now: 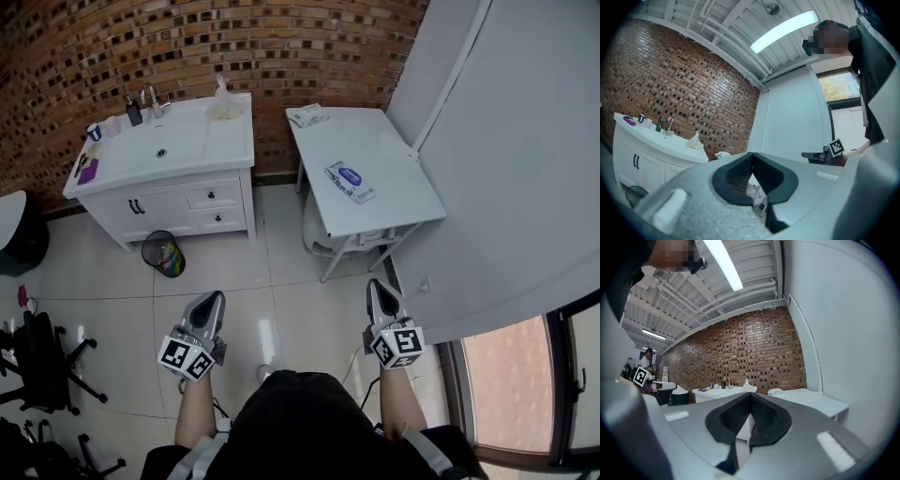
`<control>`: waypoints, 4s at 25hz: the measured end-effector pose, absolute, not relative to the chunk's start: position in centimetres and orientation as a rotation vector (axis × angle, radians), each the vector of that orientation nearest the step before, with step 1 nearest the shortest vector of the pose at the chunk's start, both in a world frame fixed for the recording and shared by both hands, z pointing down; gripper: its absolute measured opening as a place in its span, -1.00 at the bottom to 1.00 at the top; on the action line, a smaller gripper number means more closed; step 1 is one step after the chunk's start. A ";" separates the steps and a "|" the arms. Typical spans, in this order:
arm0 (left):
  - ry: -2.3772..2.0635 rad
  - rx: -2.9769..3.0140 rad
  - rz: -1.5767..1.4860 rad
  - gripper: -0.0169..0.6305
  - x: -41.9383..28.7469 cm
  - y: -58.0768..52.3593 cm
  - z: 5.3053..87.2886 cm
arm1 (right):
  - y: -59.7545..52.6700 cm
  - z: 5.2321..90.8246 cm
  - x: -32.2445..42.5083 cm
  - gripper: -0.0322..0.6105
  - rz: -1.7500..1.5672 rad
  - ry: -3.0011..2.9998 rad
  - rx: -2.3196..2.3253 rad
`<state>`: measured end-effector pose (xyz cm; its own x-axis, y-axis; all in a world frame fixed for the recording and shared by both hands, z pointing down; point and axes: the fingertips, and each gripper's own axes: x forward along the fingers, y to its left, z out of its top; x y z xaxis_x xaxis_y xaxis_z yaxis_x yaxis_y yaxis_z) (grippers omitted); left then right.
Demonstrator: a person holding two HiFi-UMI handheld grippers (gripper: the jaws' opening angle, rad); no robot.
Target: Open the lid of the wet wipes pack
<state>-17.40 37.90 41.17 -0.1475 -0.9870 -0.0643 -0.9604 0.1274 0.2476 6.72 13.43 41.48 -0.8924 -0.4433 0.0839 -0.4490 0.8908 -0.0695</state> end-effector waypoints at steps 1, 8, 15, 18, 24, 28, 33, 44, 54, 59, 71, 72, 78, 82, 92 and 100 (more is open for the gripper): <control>-2.274 1.973 -0.351 -0.94 -18.0 38.0 41.0 | 13.5 41.4 6.1 -0.88 0.125 -2.985 0.700; -2.265 1.975 -0.352 -0.94 -20.6 38.5 42.5 | 13.2 42.8 4.1 -0.88 0.113 -2.951 0.703; -2.243 1.965 -0.345 -0.94 -22.6 36.2 43.3 | 10.0 43.4 0.9 -0.88 0.125 -2.950 0.691; -2.241 1.970 -0.316 -0.94 -24.1 34.7 43.5 | 8.2 44.3 -1.6 -0.88 0.144 -2.961 0.676; -2.259 1.999 -0.252 -0.94 -26.7 28.3 42.6 | 0.9 45.2 -5.2 -0.88 0.183 -2.997 0.662; -2.240 2.039 -0.235 -0.94 -27.8 23.0 42.3 | -3.3 45.5 -6.8 -0.88 0.202 -3.024 0.663; -2.157 2.094 -0.224 -0.94 -27.6 17.2 42.9 | -8.1 45.4 -6.8 -0.88 0.268 -3.045 0.709; -1.975 2.201 -0.203 -0.94 -25.0 5.7 43.6 | -14.7 46.4 -4.0 -0.88 0.299 -3.003 0.811; -1.784 2.350 -0.155 -0.94 -24.3 -1.3 45.2 | -17.4 48.6 0.1 -0.88 0.293 -2.883 1.010; -1.661 2.451 -0.184 -0.94 -25.8 -5.9 45.2 | -19.5 48.4 -0.7 -0.88 0.251 -2.835 1.117; -1.393 2.570 -0.177 -0.94 -32.3 -17.0 45.9 | -25.6 49.6 -6.2 -0.88 0.180 -2.691 1.308; -1.366 2.575 -0.175 -0.94 -32.6 -17.6 46.1 | -25.9 49.9 -6.8 -0.88 0.183 -2.679 1.310; -1.203 2.611 -0.147 -0.94 -33.6 -20.9 47.7 | -26.5 52.0 -9.5 -0.88 0.191 -2.603 1.302; -1.077 2.654 -0.093 -0.94 -33.1 -22.3 49.0 | -26.0 53.6 -10.5 -0.88 0.200 -2.551 1.273; -0.887 2.706 -0.053 -0.94 -32.2 -24.8 50.5 | -25.4 55.1 -10.5 -0.88 0.259 -2.464 1.403; -0.786 2.744 -0.030 -0.94 -29.7 -25.7 50.4 | -25.5 54.8 -8.7 -0.88 0.222 -2.433 1.417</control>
